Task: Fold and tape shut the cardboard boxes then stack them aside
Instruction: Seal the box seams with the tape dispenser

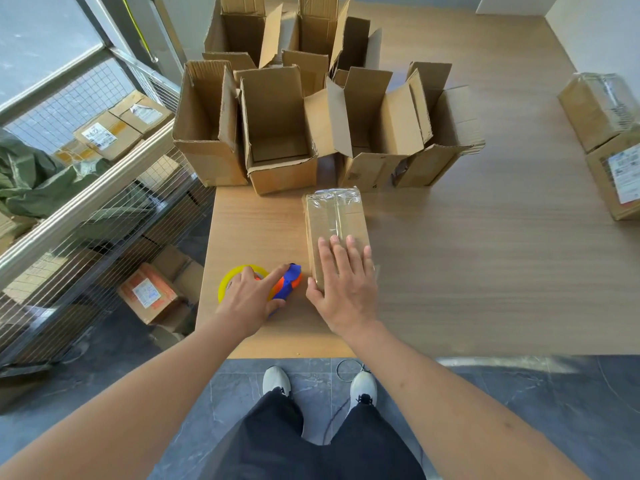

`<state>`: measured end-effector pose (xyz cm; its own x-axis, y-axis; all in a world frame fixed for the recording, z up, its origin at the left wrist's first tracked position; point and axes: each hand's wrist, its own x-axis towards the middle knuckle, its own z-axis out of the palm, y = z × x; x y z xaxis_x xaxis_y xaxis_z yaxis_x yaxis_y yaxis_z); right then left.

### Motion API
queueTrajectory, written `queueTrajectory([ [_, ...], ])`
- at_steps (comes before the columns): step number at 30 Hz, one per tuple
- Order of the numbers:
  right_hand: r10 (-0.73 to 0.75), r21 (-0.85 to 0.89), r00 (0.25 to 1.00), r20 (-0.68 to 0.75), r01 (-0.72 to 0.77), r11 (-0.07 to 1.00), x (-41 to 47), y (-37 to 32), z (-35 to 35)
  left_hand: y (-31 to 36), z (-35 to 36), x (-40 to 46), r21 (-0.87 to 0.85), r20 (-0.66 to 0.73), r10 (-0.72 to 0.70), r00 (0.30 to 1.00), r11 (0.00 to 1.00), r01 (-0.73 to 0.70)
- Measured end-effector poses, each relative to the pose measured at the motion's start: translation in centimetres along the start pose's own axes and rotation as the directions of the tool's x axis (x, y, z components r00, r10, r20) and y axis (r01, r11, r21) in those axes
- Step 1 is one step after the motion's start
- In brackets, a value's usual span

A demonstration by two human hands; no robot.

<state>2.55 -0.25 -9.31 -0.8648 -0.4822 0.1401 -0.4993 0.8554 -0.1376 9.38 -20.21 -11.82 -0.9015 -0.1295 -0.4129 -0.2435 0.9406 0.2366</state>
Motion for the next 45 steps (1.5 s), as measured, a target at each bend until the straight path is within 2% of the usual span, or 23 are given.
queueTrajectory([
  [6, -0.033, -0.145, 0.999, -0.04, 0.027, 0.989, -0.3, 0.1, 1.8, -0.7, 0.3, -0.2, -0.196, -0.133, -0.029, 0.991, 0.981, 0.002],
  [10, -0.034, -0.119, 0.999, -0.032, 0.03, 0.992, -0.4, 0.0, 1.7, -1.3, -0.5, 0.0, -0.182, -0.173, -0.012, 0.985, 0.983, -0.02],
  [14, -0.048, -0.057, 0.997, 0.067, 0.052, 0.997, -0.5, 0.7, 0.8, -0.3, -1.9, 0.2, -0.185, -0.244, 0.04, 0.969, 0.979, -0.087],
  [19, -0.075, -0.027, 0.978, 0.195, 0.081, 0.996, -0.6, 2.1, -0.9, 2.0, -3.3, 0.4, -0.161, -0.331, 0.195, 0.923, 0.952, -0.259],
  [23, -0.174, 0.051, 0.945, 0.277, 0.166, 0.985, -0.5, 3.8, -2.4, 4.1, -4.2, -0.5, -0.164, -0.369, 0.285, 0.885, 0.917, -0.363],
  [28, -0.267, 0.025, 0.961, 0.07, 0.266, 0.964, -0.7, 5.5, -1.9, 5.9, -3.4, -1.2, -0.097, -0.399, 0.417, 0.817, 0.866, -0.49],
  [32, -0.271, 0.044, 0.962, 0.029, 0.269, 0.962, -0.9, 5.5, -1.0, 6.5, -2.7, -1.2, -0.133, -0.411, 0.405, 0.817, 0.86, -0.493],
  [35, -0.29, 0.077, 0.957, 0.035, 0.286, 0.955, -0.9, 5.8, -0.8, 6.7, -2.2, -1.1, -0.102, -0.448, 0.407, 0.796, 0.861, -0.498],
  [38, -0.346, 0.115, 0.933, 0.1, 0.335, 0.935, -0.6, 6.9, -1.1, 6.5, -1.9, -0.8, -0.077, -0.452, 0.426, 0.784, 0.857, -0.51],
  [41, -0.444, 0.278, 0.868, 0.224, 0.38, 0.882, -0.2, 8.8, -2.4, 6.4, -1.5, -0.6, -0.019, -0.454, 0.446, 0.771, 0.86, -0.509],
  [42, -0.46, 0.321, 0.862, 0.213, 0.383, 0.866, -0.3, 9.4, -3.0, 6.5, -1.4, -0.5, -0.007, -0.462, 0.444, 0.768, 0.864, -0.504],
  [45, -0.389, 0.264, 0.92, -0.043, 0.386, 0.884, -1.1, 10.6, -3.4, 6.8, -0.9, -0.5, -0.008, -0.483, 0.423, 0.767, 0.874, -0.486],
])
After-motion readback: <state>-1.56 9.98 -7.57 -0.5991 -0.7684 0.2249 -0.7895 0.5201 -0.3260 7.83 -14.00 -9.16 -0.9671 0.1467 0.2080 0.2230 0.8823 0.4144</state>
